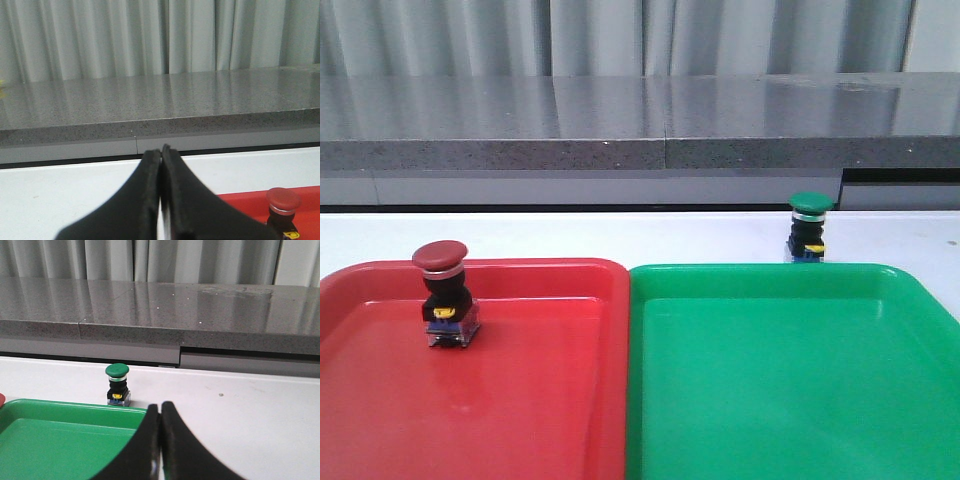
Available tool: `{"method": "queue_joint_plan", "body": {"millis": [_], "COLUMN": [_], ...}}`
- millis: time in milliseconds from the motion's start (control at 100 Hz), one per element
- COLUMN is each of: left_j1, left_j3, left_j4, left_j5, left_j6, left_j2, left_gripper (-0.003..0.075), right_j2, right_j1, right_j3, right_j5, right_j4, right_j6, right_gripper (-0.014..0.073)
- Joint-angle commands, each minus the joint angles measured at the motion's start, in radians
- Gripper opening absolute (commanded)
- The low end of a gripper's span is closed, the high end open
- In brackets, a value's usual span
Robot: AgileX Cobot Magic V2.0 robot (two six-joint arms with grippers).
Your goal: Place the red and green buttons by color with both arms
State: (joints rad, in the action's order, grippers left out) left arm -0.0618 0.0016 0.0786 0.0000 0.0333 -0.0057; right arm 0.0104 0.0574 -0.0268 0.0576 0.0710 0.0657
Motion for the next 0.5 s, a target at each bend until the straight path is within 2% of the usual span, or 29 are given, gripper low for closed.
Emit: {"method": "queue_joint_plan", "body": {"millis": [0, 210, 380, 490], "left_j1": [0.002, 0.002, 0.002, 0.002], "left_j3": [0.041, 0.041, 0.041, 0.041], "left_j4": [-0.009, -0.009, -0.009, -0.009], "left_j5": [-0.078, -0.078, -0.078, -0.078], "left_j6": [0.002, 0.002, 0.002, 0.002], "left_j2": [-0.031, -0.031, -0.031, -0.031], "left_gripper": [-0.0019, -0.0019, -0.002, -0.0019], "right_j2": [0.017, 0.017, 0.017, 0.015], "right_j1": [-0.006, -0.006, -0.006, -0.006], "right_j3": [0.014, 0.014, 0.019, 0.074], "right_j5": [-0.093, -0.156, -0.264, -0.207], "right_j4": [-0.001, -0.001, 0.0, 0.025], "right_j6": [0.003, 0.003, 0.003, 0.003], "right_gripper": [-0.0067, -0.0067, -0.0067, -0.0067]}}
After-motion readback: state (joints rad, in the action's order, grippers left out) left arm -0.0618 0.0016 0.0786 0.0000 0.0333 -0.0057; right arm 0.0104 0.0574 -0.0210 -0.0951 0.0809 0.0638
